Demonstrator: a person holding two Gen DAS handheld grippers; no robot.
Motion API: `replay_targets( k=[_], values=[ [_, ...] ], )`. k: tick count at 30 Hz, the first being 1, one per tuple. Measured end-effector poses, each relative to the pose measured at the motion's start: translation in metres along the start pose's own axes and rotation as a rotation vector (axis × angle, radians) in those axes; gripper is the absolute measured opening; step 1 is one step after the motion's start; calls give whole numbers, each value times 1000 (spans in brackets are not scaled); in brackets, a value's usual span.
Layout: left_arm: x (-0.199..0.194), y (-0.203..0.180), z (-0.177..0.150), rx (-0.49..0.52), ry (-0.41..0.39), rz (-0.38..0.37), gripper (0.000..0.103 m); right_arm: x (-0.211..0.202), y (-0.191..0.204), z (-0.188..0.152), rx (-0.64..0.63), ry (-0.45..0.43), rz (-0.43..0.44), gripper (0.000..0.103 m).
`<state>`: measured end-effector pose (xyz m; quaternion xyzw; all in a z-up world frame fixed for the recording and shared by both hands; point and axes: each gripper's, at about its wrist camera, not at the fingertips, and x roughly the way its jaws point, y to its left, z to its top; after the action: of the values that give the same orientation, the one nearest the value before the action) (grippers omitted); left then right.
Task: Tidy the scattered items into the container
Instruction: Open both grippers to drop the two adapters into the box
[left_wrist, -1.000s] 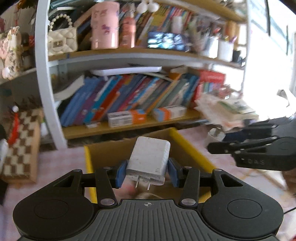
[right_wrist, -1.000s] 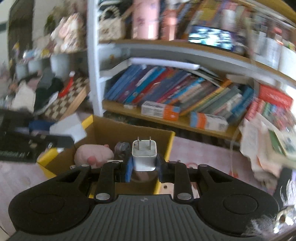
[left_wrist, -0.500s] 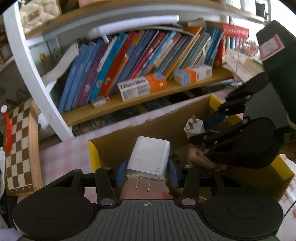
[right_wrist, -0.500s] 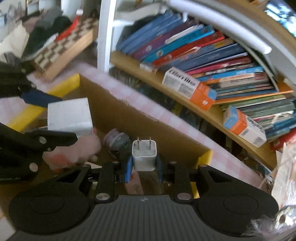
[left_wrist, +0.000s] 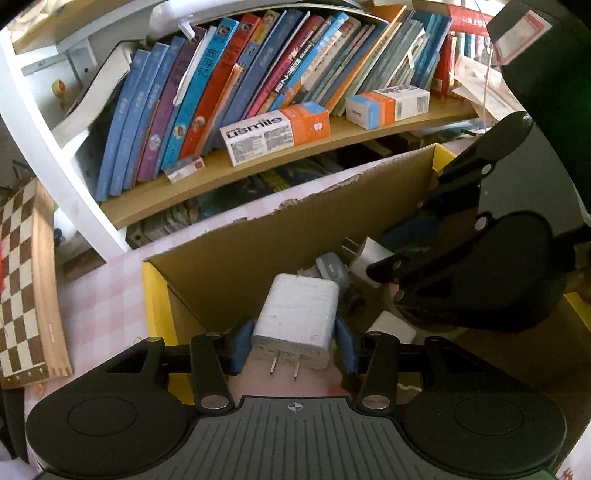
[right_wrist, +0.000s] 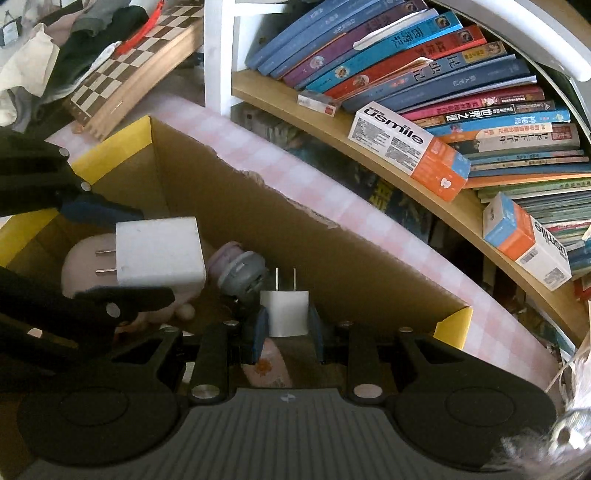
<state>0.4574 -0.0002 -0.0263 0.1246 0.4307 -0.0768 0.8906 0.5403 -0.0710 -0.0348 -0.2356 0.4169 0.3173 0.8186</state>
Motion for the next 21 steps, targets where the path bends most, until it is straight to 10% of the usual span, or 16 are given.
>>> replay_targets(
  k=[21],
  values=[
    [-114, -5, -11, -42, -296, 27, 66, -99, -2, -19, 49, -237, 39, 43]
  ],
)
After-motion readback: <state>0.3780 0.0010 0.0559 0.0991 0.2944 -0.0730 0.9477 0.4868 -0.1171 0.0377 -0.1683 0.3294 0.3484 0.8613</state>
